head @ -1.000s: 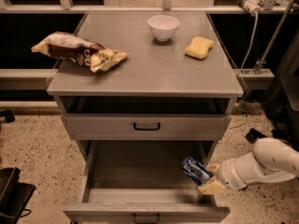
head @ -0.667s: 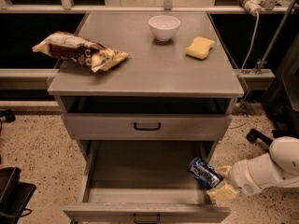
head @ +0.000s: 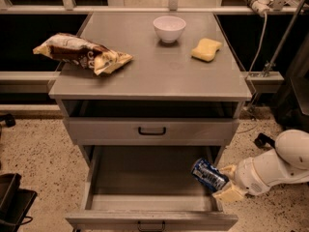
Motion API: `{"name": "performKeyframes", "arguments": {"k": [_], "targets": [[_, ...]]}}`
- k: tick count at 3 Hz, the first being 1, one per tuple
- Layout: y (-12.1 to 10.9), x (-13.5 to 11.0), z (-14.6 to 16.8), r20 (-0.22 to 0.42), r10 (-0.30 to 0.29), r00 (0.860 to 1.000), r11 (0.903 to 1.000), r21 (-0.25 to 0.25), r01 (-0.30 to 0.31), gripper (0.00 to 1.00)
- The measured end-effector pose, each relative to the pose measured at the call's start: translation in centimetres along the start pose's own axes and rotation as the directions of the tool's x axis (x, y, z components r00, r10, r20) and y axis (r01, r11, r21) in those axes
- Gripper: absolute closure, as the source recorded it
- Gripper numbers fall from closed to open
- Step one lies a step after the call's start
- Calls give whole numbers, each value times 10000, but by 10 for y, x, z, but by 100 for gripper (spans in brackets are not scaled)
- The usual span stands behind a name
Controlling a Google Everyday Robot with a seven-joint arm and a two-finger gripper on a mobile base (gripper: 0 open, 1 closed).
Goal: Pick pepsi can from middle drawer and place on counter
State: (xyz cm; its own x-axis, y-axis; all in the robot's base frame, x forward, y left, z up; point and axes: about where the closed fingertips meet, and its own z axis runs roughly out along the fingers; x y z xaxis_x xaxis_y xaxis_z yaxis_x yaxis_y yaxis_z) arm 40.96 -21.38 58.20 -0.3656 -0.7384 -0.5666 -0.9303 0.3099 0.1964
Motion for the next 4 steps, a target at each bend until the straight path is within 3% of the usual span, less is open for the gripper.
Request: {"name": "performKeyframes", "arguments": {"k": [1,2,3,4], "targets": [[26,-56,-25,-762,-1870,9794,9818,-481,1837,100],[59,-125,-60,-1610,-3875,9077,9219,-614,3826,100],[67,-135,-74,-1794,-4052,8965,9135,-399,4049,100],[66,-135,-73,-1787,-4049,8967,9137,-417,4043,100]]}}
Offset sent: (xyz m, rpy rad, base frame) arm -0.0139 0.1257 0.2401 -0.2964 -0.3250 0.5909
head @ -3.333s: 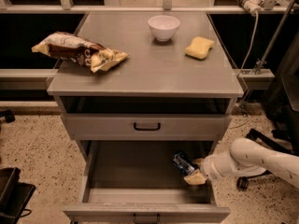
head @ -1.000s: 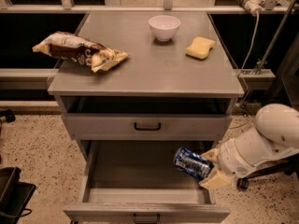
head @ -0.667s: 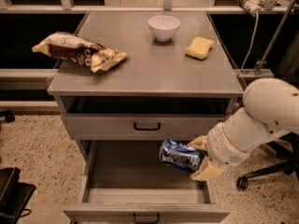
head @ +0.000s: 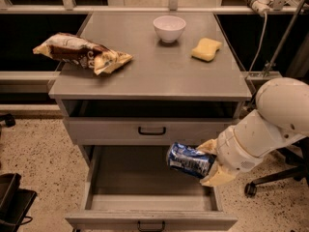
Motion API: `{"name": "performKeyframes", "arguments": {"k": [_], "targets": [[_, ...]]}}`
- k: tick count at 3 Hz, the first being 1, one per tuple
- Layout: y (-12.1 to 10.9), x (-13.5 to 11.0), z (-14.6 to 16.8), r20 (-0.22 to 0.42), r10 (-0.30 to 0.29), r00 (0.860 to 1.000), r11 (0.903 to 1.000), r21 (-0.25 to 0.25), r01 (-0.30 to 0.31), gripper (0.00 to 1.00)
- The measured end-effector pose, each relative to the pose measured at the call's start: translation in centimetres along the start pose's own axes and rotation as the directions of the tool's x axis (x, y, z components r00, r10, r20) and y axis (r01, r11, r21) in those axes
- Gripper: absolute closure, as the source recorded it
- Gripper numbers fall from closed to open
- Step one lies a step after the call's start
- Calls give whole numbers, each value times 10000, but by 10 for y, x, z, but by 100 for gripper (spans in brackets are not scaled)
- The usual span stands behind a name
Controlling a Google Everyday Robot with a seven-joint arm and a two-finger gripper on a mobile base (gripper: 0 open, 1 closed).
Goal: Pick pepsi can from middle drawer and place on counter
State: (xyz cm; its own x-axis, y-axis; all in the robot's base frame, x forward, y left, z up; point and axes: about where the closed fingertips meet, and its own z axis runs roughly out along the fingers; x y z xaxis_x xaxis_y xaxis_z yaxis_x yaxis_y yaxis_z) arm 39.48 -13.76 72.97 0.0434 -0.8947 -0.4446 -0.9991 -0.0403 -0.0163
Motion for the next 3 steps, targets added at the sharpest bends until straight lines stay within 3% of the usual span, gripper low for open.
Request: {"name": "performKeyframes", "arguments": {"k": [1,2,3], "targets": [[-1,-11,-2,-291,-586,9979,9982,-163,582,100],[-16,-34,-41,-1375,-1694,9759,9855,-104,1696,100],[-53,-67,-108,-2493,-2646,9316,9579,437,2838,100]]}}
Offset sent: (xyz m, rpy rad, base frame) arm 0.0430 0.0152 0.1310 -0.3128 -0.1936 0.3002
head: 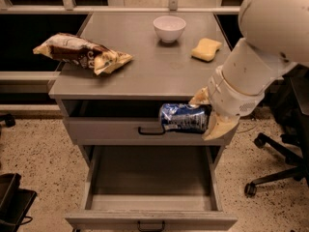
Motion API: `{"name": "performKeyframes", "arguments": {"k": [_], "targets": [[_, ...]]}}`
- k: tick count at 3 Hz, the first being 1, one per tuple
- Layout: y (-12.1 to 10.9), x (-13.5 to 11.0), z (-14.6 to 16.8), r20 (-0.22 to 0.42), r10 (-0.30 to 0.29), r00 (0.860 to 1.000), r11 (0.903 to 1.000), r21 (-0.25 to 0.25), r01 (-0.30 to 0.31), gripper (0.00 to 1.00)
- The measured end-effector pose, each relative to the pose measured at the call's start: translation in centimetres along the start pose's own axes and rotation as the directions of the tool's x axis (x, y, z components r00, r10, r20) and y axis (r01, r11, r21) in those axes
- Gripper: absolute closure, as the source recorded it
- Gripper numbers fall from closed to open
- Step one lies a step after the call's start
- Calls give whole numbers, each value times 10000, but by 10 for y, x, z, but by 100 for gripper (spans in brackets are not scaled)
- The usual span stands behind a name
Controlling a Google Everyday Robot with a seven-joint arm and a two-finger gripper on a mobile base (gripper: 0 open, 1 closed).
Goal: Pick pepsi can from middle drawer and place on counter
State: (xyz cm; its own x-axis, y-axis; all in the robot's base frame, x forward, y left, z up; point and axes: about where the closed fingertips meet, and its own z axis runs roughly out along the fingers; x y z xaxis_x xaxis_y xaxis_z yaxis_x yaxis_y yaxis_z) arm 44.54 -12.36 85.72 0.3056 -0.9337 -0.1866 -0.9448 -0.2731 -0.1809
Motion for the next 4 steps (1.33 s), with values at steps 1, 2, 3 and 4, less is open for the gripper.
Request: {"name": "performKeyframes", "arguments": {"k": [1,2,3,4], "targets": [[1,0,1,-3,3,10000,10000,-24,-3,100],[-29,0,-10,-686,-729,9950,9973,-25,729,100],[-88,0,-31,-1532,-2025,9672,9791,-131,2029,100],[-144,-3,-41,-1638,-2958,9411,9545,-119,2979,100]]}}
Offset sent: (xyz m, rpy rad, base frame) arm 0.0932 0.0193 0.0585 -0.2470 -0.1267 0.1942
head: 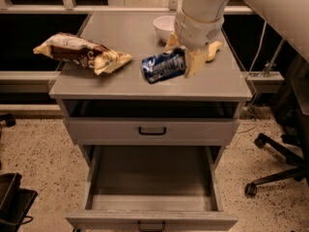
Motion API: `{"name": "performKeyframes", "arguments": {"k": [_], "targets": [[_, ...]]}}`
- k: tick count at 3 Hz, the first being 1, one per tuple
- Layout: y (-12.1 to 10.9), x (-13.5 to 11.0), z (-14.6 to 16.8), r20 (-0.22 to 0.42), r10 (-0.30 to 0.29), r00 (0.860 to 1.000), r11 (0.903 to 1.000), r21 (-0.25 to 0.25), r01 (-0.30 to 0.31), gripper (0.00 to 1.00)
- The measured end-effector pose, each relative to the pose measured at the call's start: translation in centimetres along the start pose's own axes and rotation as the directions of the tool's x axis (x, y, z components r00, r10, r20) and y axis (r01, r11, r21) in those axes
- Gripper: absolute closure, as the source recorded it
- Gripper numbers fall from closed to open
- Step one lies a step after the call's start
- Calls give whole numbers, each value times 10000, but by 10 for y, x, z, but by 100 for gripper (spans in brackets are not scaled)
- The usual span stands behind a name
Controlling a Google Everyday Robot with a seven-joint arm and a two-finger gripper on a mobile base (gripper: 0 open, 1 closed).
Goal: Pick pepsi can from middle drawer and place on counter
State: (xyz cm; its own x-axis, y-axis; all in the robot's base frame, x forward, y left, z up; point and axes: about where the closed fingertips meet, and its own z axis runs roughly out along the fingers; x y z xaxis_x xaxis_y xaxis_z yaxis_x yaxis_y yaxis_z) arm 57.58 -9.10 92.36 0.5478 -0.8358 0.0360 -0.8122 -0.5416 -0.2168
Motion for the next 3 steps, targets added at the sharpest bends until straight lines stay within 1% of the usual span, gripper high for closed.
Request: {"name": "performKeyframes", "arguments": {"k": [1,2,3], "targets": [[-41,20,7,431,-323,9985,9993,203,314,100],[-75,37,9,1135,-8,9935,9936,1123,-120,100],[-93,51,15,1869,604,9805,9736,2054,-991,100]]}}
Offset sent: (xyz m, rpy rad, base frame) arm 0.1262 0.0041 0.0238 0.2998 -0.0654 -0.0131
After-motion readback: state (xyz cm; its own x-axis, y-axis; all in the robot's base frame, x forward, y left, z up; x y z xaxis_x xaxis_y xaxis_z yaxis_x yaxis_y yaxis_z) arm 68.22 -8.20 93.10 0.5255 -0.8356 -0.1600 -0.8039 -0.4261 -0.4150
